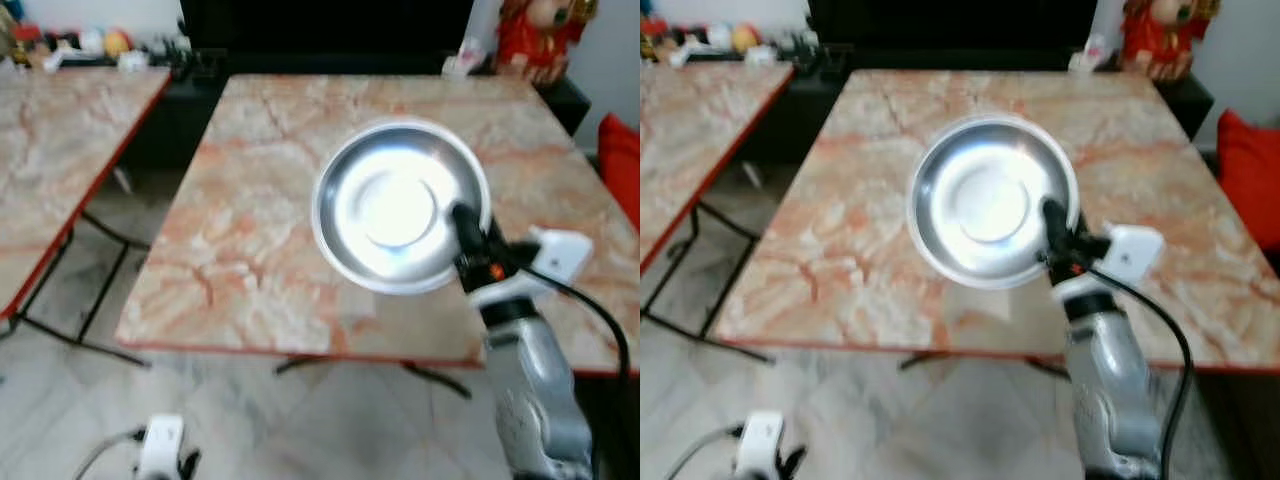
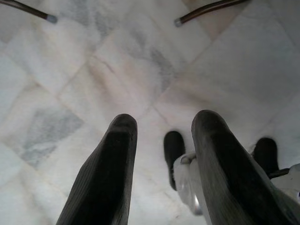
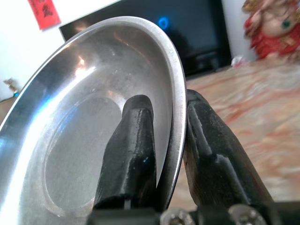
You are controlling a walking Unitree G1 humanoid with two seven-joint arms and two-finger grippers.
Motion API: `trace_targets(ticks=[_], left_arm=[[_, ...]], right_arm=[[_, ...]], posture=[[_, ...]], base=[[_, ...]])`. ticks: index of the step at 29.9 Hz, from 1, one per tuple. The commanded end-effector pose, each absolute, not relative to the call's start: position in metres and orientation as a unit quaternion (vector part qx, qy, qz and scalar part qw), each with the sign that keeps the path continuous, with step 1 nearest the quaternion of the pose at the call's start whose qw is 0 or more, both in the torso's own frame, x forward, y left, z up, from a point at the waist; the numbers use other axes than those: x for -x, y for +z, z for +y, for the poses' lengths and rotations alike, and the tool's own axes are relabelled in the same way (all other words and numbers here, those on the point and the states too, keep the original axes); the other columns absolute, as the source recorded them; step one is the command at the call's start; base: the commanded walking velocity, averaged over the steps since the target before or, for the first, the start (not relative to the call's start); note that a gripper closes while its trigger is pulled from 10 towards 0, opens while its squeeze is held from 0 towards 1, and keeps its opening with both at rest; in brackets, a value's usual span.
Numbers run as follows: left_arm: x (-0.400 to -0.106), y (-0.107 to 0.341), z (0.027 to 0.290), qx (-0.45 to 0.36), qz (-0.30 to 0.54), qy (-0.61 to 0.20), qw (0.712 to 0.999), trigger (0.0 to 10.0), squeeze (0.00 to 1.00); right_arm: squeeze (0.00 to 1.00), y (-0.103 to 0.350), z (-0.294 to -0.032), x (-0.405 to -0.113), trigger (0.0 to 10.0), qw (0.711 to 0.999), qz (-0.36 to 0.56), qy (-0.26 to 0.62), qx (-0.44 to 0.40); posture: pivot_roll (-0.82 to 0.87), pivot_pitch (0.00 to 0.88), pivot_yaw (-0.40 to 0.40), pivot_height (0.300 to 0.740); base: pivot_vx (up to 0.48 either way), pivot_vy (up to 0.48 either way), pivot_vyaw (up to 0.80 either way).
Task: Setting the table
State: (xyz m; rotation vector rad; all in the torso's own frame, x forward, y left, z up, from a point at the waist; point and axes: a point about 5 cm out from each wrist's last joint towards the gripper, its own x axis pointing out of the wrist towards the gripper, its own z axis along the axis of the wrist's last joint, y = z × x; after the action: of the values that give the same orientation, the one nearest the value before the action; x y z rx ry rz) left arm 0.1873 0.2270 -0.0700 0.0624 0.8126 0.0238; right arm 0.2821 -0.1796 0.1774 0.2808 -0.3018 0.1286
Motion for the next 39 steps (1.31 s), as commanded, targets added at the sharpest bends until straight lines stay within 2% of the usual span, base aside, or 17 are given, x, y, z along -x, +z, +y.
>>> trace_targets(ticks=[1,7,20,27,34,39], left_arm=[[-0.18,-0.073,0.234,-0.032,0.409,0.021,0.912,10.0,0.0],[-0.18,-0.072,0.235,-0.031,0.409,0.02,0.912,10.0,0.0],[-0.181,-0.072,0.233,-0.028,0.408,0.021,0.912,10.0,0.0],[-0.18,-0.073,0.233,-0.028,0.408,0.019,0.912,10.0,0.0],[-0.18,-0.073,0.232,-0.026,0.409,0.018,0.912,10.0,0.0],[-0.18,-0.073,0.232,-0.025,0.411,0.016,0.911,10.0,0.0]], right_arm=[[0.0,0.185,-0.172,-0.283,10.0,0.973,-0.166,0.078,-0.143],[0.0,0.183,-0.172,-0.283,10.0,0.973,-0.16,0.076,-0.148],[0.0,0.182,-0.17,-0.285,10.0,0.975,-0.15,0.079,-0.145],[0.0,0.182,-0.172,-0.285,10.0,0.975,-0.154,0.072,-0.142],[0.0,0.162,-0.202,-0.291,10.0,0.988,-0.091,-0.01,-0.12],[0.0,0.147,-0.213,-0.292,10.0,0.991,-0.04,-0.028,-0.125]], posture=[[-0.05,0.073,0.015,0.74],[-0.05,0.073,0.015,0.74],[-0.05,0.074,0.014,0.74],[-0.05,0.076,0.015,0.74],[-0.05,0.078,0.015,0.74],[-0.05,0.08,0.021,0.74]], base=[[0.0,0.0,0.0],[0.0,0.0,0.0],[0.0,0.0,-0.71],[0.0,0.0,-0.13],[0.0,0.0,0.0],[0.0,0.0,0.0]])
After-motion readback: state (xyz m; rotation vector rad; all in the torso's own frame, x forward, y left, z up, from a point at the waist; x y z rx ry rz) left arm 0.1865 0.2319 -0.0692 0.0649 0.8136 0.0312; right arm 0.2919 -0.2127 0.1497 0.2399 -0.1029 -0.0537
